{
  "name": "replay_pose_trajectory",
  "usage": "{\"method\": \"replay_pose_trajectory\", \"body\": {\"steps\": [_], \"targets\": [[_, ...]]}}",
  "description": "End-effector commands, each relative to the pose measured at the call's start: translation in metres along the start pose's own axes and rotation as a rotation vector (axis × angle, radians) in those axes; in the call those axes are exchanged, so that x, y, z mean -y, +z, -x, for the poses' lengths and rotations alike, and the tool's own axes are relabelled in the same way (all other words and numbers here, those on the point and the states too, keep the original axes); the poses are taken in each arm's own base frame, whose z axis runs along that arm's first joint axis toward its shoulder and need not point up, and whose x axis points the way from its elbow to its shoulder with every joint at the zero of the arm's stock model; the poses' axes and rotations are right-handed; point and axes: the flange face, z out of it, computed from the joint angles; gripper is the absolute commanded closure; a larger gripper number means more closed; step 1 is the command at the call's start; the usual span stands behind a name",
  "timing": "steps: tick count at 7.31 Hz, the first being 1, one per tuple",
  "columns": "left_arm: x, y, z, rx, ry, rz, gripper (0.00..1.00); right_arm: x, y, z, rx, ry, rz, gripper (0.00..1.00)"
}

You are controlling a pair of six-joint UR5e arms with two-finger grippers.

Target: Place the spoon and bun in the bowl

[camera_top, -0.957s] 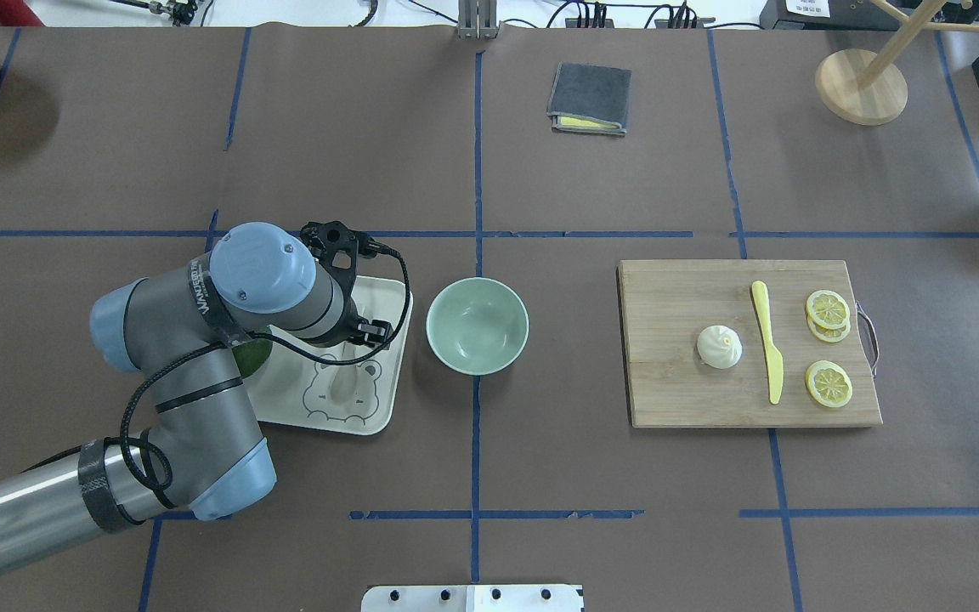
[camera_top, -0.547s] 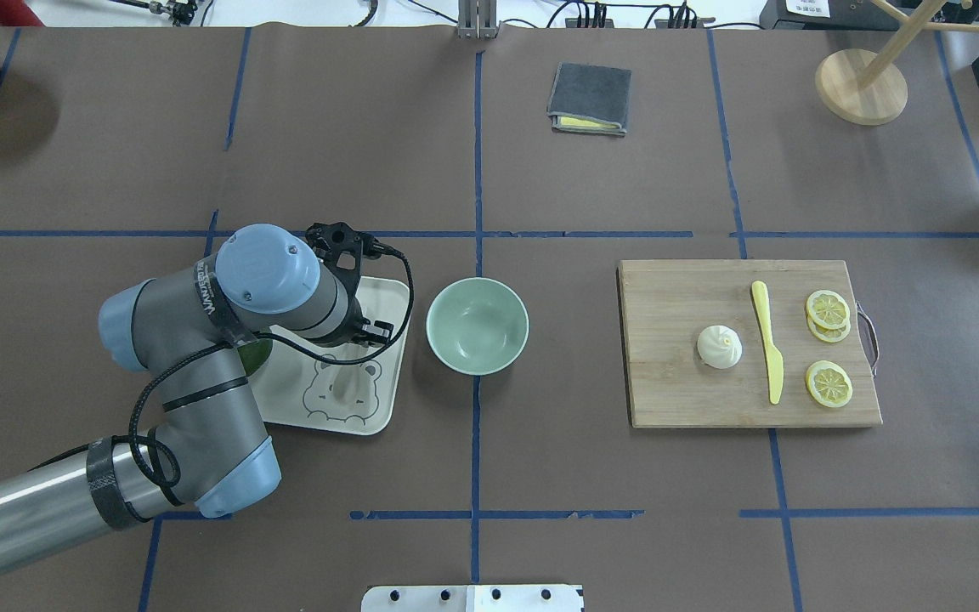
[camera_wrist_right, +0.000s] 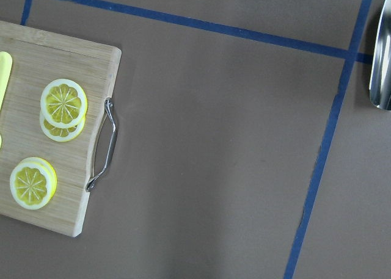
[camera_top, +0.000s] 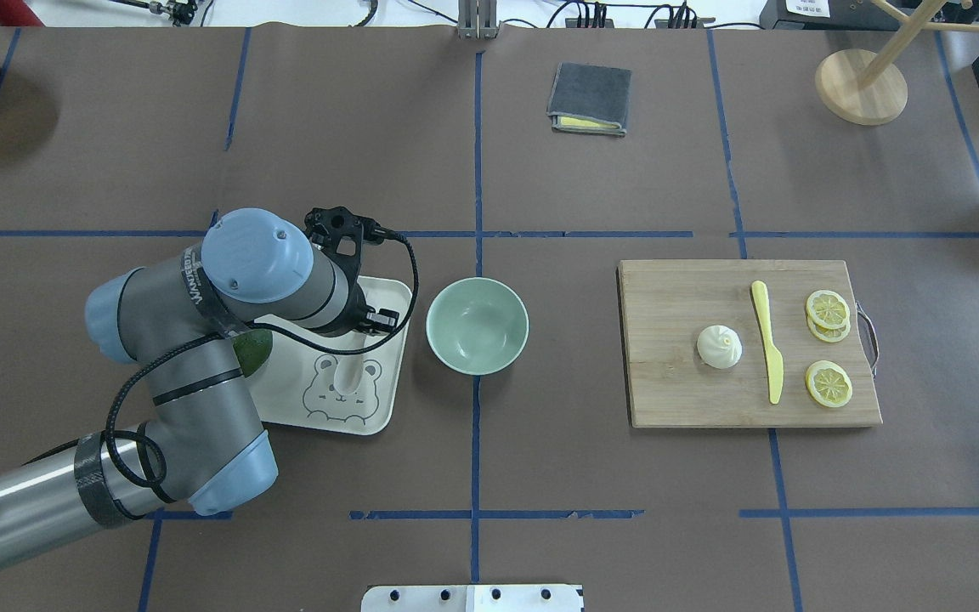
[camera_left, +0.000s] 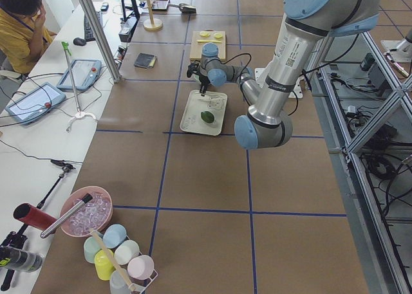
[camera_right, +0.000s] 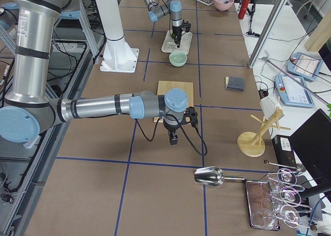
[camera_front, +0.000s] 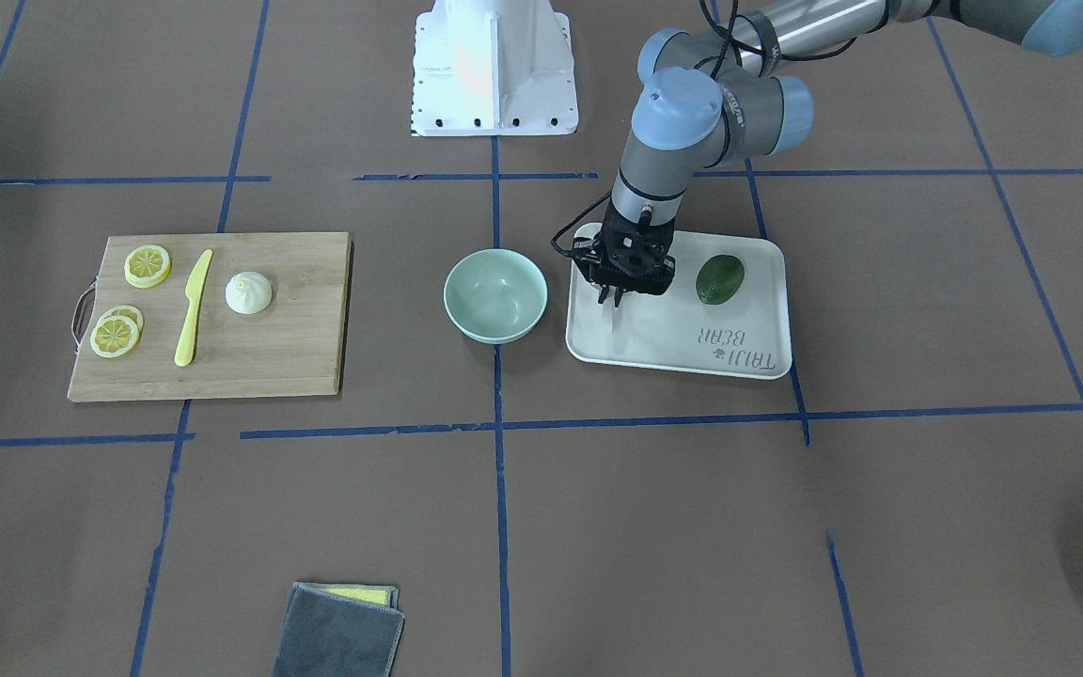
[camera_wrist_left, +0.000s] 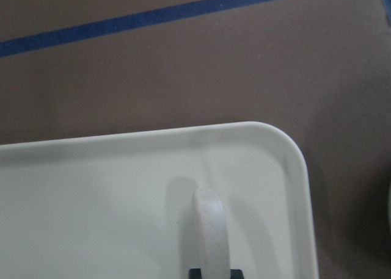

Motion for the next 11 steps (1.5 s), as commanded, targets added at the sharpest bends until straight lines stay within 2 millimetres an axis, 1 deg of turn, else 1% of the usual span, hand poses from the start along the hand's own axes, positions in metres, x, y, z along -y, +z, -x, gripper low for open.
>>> {"method": "replay_pose_trajectory", "body": {"steps": [1,2,3,4,5,6,7,8,9,10,11], "targets": [[0.028,-0.038,-0.053,-0.093,-0.069,-0.062,1.0,0.0,0.0,0.0,0.002,0.0,0.0,0.0],[0.051,-0.027,-0.091,-0.119,-0.084,-0.069,1.0,0.001,0.003,0.006,0.048,-0.002,0.004,0.0],[0.061,-0.014,-0.104,-0.155,-0.078,-0.088,1.0,0.001,0.002,0.008,0.064,-0.004,0.001,0.0],[0.059,-0.006,-0.107,-0.185,-0.064,-0.099,1.0,0.001,0.003,0.01,0.079,-0.004,0.001,0.0],[0.058,-0.006,-0.108,-0.19,-0.06,-0.1,0.82,0.002,0.006,0.015,0.099,-0.014,0.006,0.0],[0.05,-0.001,-0.11,-0.188,-0.054,-0.091,0.14,0.003,0.007,0.018,0.1,-0.022,0.01,0.0],[0.05,-0.005,-0.111,-0.195,-0.056,-0.094,0.11,0.004,0.005,0.024,0.101,-0.034,0.007,0.0],[0.048,-0.008,-0.109,-0.198,-0.058,-0.095,0.08,0.007,0.015,0.037,0.102,-0.021,0.033,0.0],[0.036,-0.017,-0.091,-0.204,-0.044,-0.103,0.08,0.016,0.03,0.069,0.093,0.009,0.07,0.0],[0.027,-0.027,-0.069,-0.202,0.007,-0.117,0.08,0.022,0.045,0.1,0.105,0.054,0.053,0.0],[0.022,-0.034,-0.056,-0.198,0.043,-0.126,0.08,0.028,0.066,0.153,0.101,0.092,-0.002,0.0]]}}
